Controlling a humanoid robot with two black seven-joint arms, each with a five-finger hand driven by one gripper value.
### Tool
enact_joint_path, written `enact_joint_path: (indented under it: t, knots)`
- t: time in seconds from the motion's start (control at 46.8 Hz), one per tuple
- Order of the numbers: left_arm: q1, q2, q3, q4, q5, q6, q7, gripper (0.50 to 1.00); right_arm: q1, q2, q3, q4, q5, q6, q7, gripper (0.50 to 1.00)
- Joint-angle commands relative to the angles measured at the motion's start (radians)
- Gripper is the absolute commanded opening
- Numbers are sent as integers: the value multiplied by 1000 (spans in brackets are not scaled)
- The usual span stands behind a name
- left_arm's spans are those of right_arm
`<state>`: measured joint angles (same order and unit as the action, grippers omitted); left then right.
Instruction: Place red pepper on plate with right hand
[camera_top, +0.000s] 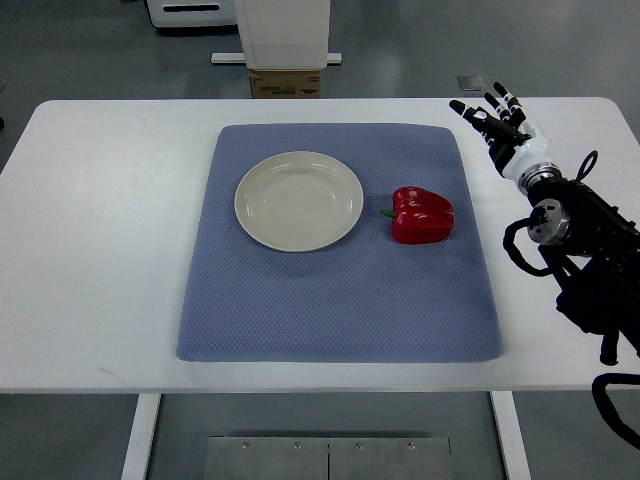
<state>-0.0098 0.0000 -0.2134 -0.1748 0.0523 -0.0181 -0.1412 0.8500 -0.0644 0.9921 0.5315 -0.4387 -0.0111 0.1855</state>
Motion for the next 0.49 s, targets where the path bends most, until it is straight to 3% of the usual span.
enact_joint_path:
  t: [0.0,0.47]
  knots:
    - [4,0,-1,0,0,0,0,1000,0,-2,-13,1,0,0,-1,1000]
    - [7,0,0,0,0,0,0,1000,1,-2,-36,2,0,0,0,1000]
